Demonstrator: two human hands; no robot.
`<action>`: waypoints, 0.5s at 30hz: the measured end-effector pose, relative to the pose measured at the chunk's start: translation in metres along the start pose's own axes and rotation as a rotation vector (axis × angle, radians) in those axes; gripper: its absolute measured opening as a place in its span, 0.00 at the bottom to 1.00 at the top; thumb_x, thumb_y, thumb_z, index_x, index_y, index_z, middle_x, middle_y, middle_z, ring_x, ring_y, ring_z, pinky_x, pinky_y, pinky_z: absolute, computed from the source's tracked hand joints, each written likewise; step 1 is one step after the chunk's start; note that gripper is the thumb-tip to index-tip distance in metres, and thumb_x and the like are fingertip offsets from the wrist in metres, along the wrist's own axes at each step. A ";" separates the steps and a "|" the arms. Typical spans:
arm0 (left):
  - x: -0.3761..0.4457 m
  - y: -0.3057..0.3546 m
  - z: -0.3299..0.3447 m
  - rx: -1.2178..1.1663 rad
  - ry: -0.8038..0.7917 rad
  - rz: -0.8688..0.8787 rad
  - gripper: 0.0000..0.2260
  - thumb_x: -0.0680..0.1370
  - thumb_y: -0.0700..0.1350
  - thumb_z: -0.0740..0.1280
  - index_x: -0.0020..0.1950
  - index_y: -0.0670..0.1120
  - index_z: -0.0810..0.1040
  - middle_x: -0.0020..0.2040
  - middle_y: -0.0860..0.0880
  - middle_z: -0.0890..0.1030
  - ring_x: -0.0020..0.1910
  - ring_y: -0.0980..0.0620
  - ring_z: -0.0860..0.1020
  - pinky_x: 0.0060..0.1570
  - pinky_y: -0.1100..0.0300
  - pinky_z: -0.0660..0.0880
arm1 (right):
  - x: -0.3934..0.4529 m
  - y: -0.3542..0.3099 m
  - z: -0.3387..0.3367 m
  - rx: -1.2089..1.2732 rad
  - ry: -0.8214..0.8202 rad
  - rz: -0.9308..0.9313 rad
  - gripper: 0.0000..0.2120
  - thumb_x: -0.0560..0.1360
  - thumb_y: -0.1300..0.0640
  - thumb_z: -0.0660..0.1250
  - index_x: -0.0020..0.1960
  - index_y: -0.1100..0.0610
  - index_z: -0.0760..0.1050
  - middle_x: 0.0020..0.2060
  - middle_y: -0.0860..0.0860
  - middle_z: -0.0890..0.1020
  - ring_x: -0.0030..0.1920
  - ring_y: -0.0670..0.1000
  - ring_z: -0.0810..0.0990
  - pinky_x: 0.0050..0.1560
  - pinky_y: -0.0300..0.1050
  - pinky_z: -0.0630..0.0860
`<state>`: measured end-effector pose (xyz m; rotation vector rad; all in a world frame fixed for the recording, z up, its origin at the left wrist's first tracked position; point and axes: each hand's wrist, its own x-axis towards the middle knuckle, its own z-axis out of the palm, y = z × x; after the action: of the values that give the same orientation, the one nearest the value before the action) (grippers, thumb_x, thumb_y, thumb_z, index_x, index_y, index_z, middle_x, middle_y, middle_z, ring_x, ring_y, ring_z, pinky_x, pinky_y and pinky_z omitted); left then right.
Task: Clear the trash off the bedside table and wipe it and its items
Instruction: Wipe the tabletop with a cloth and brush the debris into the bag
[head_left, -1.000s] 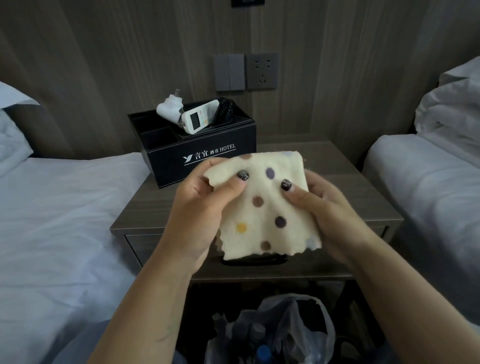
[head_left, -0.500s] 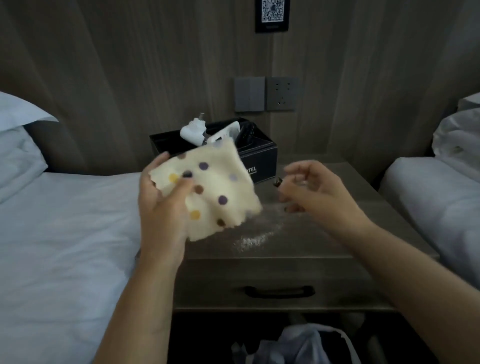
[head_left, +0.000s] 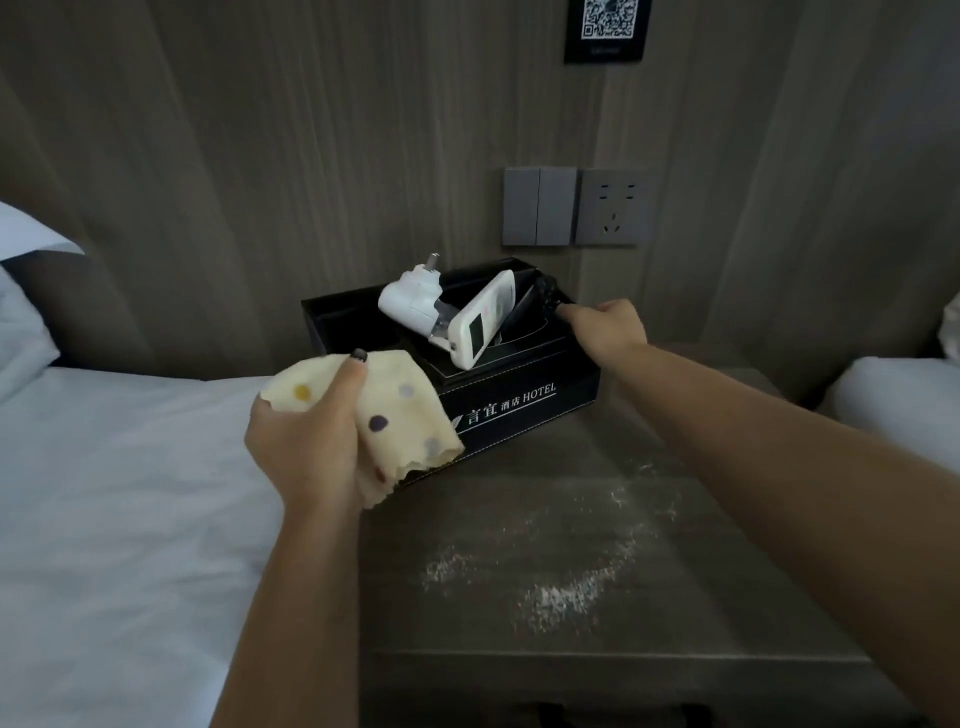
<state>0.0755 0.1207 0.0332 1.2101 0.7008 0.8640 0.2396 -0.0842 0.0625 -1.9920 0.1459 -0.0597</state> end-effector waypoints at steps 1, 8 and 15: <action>0.004 -0.003 0.002 0.014 -0.014 -0.039 0.27 0.59 0.59 0.79 0.53 0.51 0.78 0.46 0.54 0.83 0.41 0.59 0.82 0.40 0.58 0.80 | 0.004 0.004 0.002 0.016 -0.012 0.002 0.23 0.71 0.43 0.69 0.55 0.61 0.75 0.55 0.58 0.81 0.51 0.57 0.81 0.43 0.44 0.76; 0.016 -0.010 0.006 -0.054 -0.328 -0.305 0.16 0.63 0.53 0.74 0.49 0.49 0.83 0.48 0.44 0.85 0.51 0.41 0.83 0.54 0.34 0.76 | 0.017 0.027 0.008 0.230 -0.080 -0.034 0.13 0.70 0.44 0.69 0.46 0.52 0.80 0.41 0.51 0.84 0.41 0.52 0.84 0.40 0.43 0.78; 0.012 -0.010 0.005 -0.133 -0.400 -0.283 0.16 0.65 0.51 0.71 0.50 0.47 0.81 0.46 0.43 0.82 0.50 0.40 0.81 0.50 0.39 0.78 | 0.007 0.028 0.014 0.362 -0.061 -0.020 0.12 0.68 0.45 0.69 0.43 0.54 0.81 0.36 0.51 0.84 0.38 0.54 0.85 0.38 0.46 0.81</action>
<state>0.0873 0.1274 0.0249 1.0893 0.4652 0.4078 0.2456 -0.0843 0.0309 -1.6325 0.0703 -0.0353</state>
